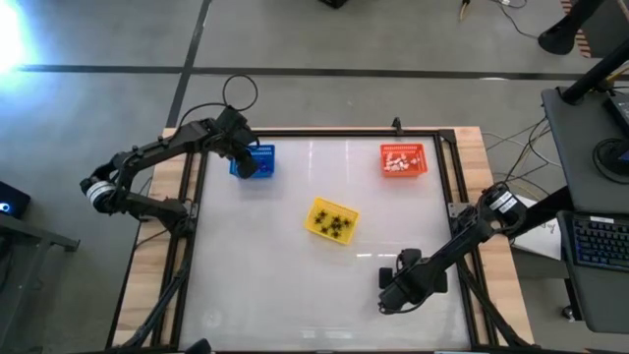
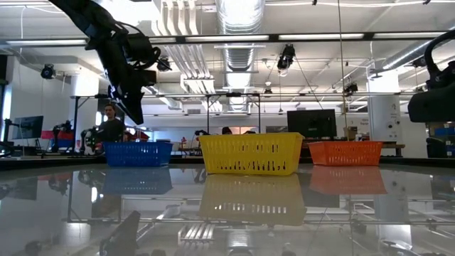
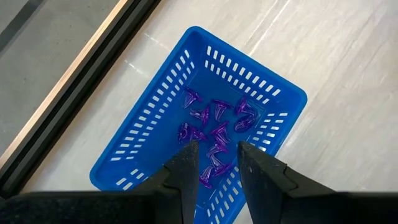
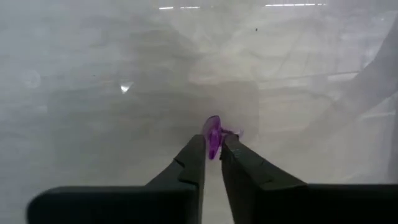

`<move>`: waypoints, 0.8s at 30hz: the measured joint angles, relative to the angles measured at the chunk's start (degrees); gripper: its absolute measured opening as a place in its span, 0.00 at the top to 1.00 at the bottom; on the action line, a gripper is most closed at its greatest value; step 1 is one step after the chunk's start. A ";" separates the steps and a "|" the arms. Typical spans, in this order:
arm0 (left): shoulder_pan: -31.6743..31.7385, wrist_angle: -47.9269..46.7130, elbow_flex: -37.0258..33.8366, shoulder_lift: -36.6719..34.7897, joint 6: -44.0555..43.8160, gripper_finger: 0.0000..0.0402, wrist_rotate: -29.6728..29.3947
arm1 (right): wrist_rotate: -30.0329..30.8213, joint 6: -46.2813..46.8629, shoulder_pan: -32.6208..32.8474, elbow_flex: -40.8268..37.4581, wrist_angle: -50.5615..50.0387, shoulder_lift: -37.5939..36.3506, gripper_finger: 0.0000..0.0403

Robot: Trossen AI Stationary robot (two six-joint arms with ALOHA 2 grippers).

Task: Sort Halloween decoration
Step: Put the purple witch hat toy into the blue bin

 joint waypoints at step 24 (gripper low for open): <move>0.00 -0.01 0.00 0.00 0.13 0.77 0.00 | 3.32 -1.55 -0.99 7.76 -3.09 -0.48 0.98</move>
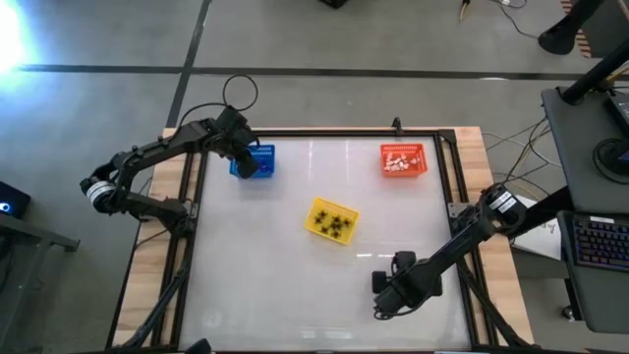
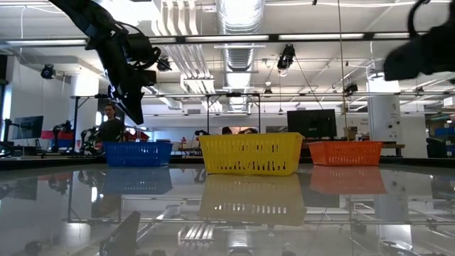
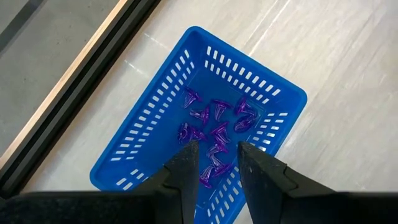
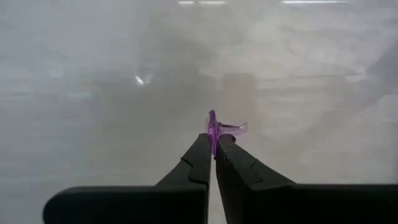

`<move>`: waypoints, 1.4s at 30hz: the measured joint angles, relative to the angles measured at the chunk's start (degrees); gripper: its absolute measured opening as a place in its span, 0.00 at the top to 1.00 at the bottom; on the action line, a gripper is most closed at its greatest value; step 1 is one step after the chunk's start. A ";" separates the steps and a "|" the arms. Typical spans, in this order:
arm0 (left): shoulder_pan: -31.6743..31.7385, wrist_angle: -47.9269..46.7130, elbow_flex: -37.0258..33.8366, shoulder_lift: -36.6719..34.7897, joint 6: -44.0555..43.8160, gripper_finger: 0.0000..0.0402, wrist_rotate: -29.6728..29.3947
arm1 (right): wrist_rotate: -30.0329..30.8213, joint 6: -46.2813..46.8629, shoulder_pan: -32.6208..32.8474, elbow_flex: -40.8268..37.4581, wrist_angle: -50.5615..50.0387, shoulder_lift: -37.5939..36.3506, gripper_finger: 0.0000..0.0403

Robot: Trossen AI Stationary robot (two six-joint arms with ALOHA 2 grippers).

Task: Sort Halloween decoration
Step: Put the purple witch hat toy into the blue bin

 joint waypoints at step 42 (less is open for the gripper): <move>0.00 0.71 0.00 -0.09 4.37 0.77 1.85 | 16.52 -63.35 -34.77 12.06 19.17 -0.05 0.98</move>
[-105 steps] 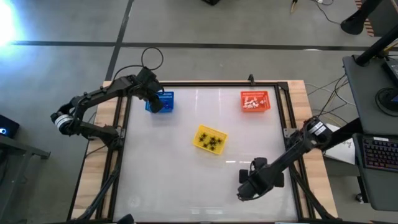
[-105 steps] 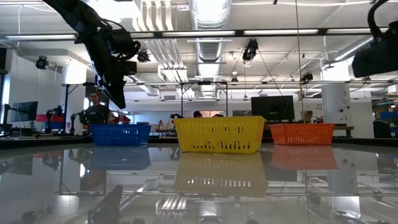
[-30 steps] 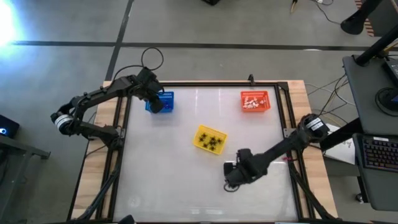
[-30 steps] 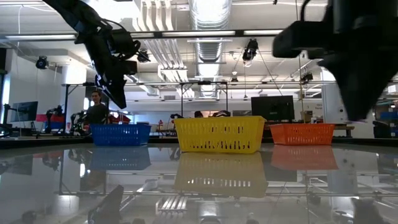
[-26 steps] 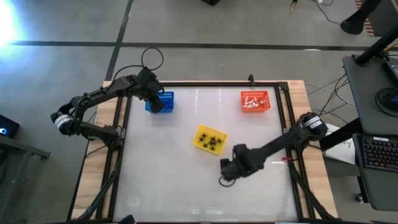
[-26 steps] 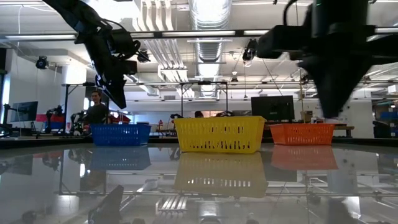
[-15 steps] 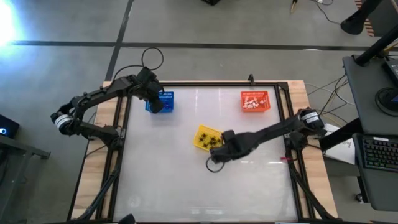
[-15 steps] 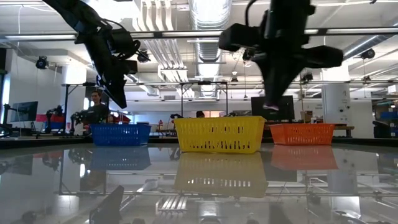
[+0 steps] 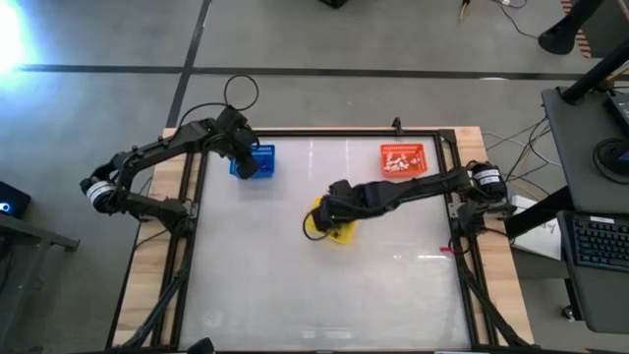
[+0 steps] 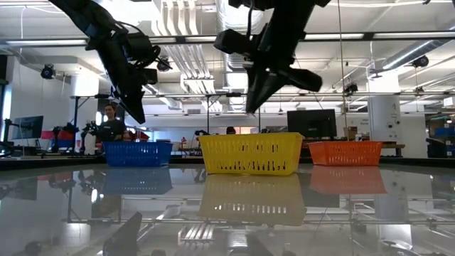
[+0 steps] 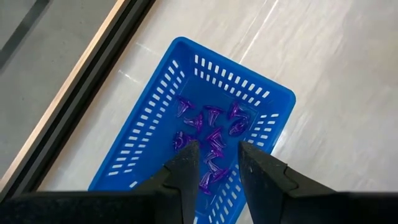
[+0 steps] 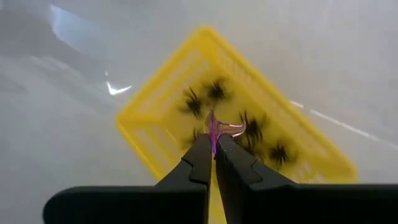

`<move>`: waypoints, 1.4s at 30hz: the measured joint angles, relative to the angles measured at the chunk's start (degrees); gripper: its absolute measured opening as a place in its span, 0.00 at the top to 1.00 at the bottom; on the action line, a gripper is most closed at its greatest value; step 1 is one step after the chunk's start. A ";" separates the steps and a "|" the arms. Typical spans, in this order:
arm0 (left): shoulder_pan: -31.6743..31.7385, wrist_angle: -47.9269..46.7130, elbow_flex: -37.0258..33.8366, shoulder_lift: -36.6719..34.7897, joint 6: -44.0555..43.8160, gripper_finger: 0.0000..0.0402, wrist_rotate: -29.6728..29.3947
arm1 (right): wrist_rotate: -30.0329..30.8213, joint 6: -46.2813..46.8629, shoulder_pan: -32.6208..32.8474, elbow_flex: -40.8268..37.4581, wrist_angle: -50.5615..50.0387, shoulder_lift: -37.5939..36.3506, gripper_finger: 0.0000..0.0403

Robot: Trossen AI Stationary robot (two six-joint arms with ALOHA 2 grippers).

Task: Sort Halloween decoration
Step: Put the purple witch hat toy into the blue bin

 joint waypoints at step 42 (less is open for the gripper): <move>1.95 -1.58 0.00 -4.49 -3.79 0.77 -12.85 | -17.56 -23.49 -25.49 3.08 45.75 10.41 0.98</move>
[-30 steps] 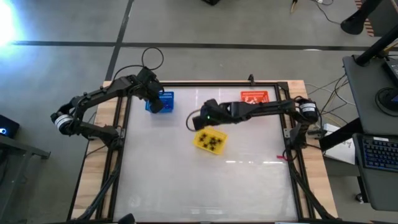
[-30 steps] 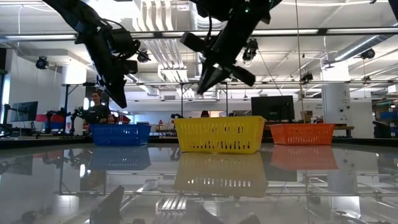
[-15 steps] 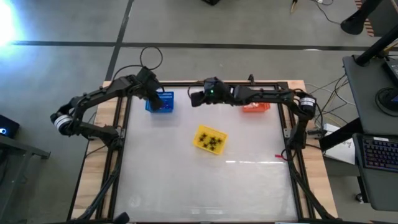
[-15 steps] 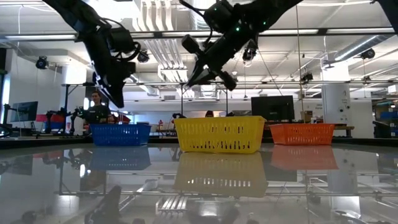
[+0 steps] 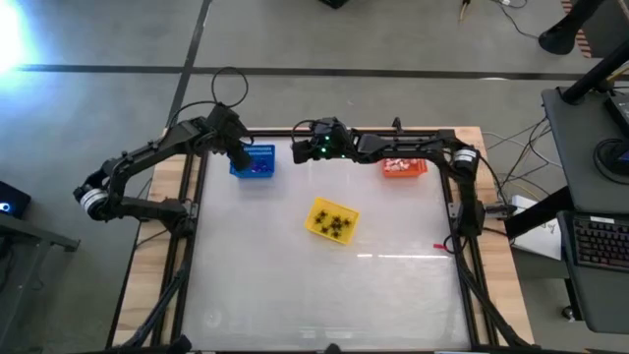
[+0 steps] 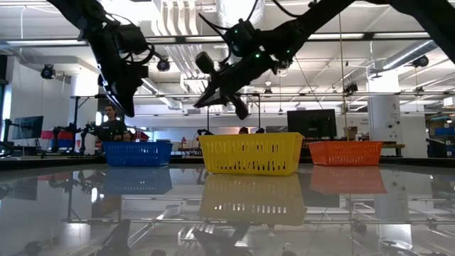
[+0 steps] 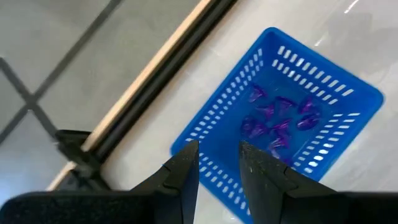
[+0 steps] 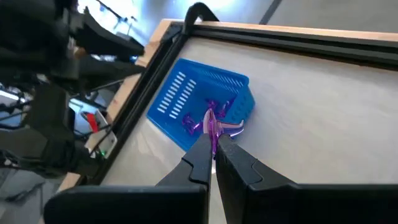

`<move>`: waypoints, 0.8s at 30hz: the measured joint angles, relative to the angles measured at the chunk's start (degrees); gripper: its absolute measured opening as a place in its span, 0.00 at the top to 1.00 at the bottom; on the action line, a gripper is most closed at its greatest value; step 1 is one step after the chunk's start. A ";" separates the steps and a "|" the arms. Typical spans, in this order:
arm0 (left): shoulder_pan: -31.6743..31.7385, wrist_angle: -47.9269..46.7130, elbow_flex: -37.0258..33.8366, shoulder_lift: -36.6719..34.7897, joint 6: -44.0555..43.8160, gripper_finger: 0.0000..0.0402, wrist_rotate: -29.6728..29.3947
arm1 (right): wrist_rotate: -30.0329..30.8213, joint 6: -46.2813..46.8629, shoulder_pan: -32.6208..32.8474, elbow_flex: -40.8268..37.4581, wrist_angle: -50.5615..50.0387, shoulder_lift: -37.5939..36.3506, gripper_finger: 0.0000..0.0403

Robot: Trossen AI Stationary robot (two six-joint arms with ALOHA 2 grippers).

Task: Sort Halloween decoration
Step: Put the purple witch hat toy into the blue bin

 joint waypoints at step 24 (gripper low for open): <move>0.39 -7.61 0.01 -5.67 0.82 0.77 -1.76 | -11.90 -9.09 0.52 35.88 -19.02 22.52 0.98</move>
